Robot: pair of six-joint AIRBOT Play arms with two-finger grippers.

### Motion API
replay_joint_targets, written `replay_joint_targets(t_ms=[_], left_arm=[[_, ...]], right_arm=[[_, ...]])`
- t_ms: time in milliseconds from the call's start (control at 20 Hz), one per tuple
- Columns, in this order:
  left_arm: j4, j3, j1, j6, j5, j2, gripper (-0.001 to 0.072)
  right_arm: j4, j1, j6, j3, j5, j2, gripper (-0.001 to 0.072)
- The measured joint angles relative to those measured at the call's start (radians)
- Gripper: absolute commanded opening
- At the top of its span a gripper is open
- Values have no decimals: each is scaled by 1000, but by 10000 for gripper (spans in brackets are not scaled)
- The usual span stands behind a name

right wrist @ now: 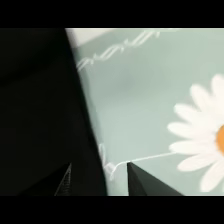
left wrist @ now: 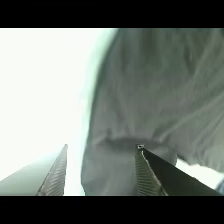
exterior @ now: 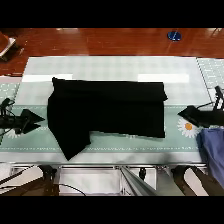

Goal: Fold the shirts.

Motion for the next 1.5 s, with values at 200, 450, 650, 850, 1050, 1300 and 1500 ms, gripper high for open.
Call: replay_joint_targets(t_ms=[200, 450, 650, 850, 1050, 1300, 1500], left_arm=[[-1, -56, -56, -11, -7, 9, 505], [-1, -74, -150, -13, 1, -26, 505], [3, -76, -177, -17, -6, -61, 505], [40, -51, -147, -14, -27, -73, 505], [54, -35, -69, -12, -61, -74, 505], [19, -90, -98, -7, -39, -74, 504], [-10, -108, -192, 6, 4, -80, 249]], right_arm=[[76, -7, -34, -102, -18, 72, 409], [105, -9, -47, -134, -21, 93, 408], [115, -9, -50, -140, -20, 97, 408], [115, -9, -51, -142, -16, 98, 408], [115, -9, -53, -142, -10, 98, 409], [114, -9, -53, -142, -10, 98, 408], [93, -9, -49, -142, -30, 98, 408]])
